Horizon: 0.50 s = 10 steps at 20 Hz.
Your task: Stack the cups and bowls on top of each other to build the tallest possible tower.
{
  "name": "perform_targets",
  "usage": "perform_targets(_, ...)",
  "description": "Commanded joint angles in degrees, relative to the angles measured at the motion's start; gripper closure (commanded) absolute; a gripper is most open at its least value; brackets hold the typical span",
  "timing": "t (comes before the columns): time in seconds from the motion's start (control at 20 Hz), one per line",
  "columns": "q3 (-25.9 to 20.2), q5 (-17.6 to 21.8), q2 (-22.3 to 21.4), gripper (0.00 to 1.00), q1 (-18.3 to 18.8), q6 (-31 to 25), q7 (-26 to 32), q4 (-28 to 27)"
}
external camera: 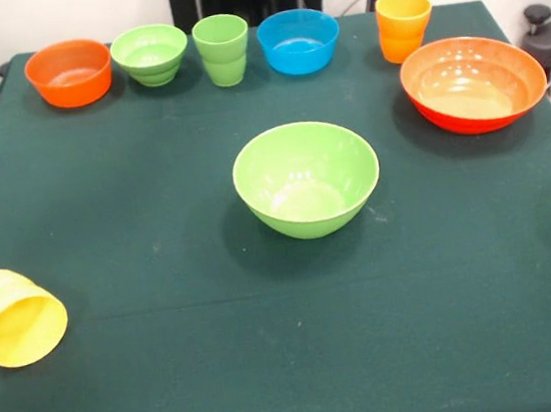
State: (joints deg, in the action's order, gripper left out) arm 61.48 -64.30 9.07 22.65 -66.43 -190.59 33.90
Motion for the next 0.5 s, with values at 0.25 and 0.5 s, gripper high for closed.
perform_targets(0.25, -7.05, 2.85, 1.61, 0.0, -3.65, 2.32, -9.2, 4.37)
perform_targets(0.5, -5.77, 1.41, 3.4, 0.0, -3.52, 1.68, -13.29, 1.48)
